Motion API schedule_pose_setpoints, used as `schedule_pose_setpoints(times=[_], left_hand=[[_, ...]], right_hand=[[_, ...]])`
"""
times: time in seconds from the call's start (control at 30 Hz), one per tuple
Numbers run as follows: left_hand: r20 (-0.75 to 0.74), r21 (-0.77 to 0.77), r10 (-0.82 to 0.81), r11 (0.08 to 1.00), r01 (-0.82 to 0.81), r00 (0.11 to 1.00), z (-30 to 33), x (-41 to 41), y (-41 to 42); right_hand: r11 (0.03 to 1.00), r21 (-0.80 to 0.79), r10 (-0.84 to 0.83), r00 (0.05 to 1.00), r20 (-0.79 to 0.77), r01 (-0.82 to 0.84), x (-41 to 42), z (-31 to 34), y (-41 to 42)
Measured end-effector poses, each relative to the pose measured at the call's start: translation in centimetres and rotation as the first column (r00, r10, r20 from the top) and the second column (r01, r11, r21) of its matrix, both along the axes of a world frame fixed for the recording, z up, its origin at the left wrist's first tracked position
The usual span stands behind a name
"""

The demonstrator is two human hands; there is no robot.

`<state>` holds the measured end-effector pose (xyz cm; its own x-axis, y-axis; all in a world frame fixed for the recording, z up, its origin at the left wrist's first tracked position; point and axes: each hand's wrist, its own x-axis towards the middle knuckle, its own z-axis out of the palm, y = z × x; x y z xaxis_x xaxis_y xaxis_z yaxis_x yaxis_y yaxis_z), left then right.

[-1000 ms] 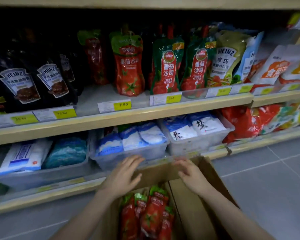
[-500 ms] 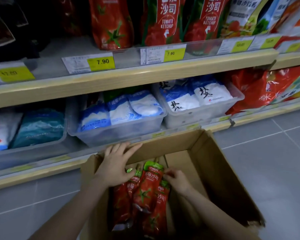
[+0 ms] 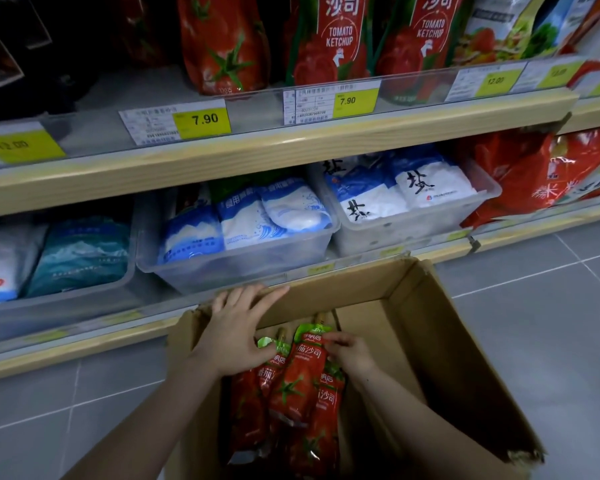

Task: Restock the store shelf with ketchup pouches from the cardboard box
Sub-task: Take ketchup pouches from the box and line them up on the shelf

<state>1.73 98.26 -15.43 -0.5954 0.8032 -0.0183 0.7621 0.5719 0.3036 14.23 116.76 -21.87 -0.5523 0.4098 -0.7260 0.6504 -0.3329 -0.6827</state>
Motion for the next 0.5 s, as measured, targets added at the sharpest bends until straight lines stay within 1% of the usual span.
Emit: schedule_pose_setpoints(times=[0.1, 0.23, 0.4, 0.5], left_hand=[[-0.003, 0.011, -0.003, 1.000, 0.003, 1.000, 0.0, 0.0, 0.0], [-0.004, 0.030, -0.013, 0.999, 0.013, 1.000, 0.2, 0.0, -0.1], [0.013, 0.001, -0.013, 1.000, 0.013, 1.000, 0.3, -0.1, 0.0], [0.067, -0.055, -0.006, 0.998, 0.010, 0.998, 1.2, 0.0, -0.1]], right_hand=[[0.999, 0.037, -0.038, 0.999, -0.030, 0.039, -0.1, 0.3, 0.1], [0.998, 0.045, -0.047, 0.993, -0.111, 0.052, 0.4, 0.6, -0.1], [0.994, 0.062, -0.072, 0.962, -0.264, 0.091, 0.7, 2.8, -0.1], [0.987, 0.134, -0.030, 0.928, -0.373, 0.086, 0.6, 5.9, 0.0]])
